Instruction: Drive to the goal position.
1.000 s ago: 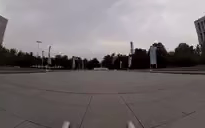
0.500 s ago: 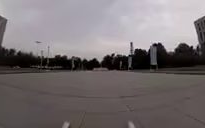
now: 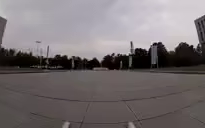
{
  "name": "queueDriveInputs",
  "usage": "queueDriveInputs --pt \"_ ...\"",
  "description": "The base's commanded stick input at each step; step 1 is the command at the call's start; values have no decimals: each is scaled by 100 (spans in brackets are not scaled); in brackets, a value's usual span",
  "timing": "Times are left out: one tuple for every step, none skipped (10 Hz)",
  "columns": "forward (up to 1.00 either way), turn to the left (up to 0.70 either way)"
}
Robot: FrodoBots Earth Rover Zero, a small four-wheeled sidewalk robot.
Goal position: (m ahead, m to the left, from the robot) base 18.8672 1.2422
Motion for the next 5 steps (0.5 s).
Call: queueDriveInputs --pt "60 0" --pt "60 0" --pt "60 0" --pt "60 0" --pt "60 0"
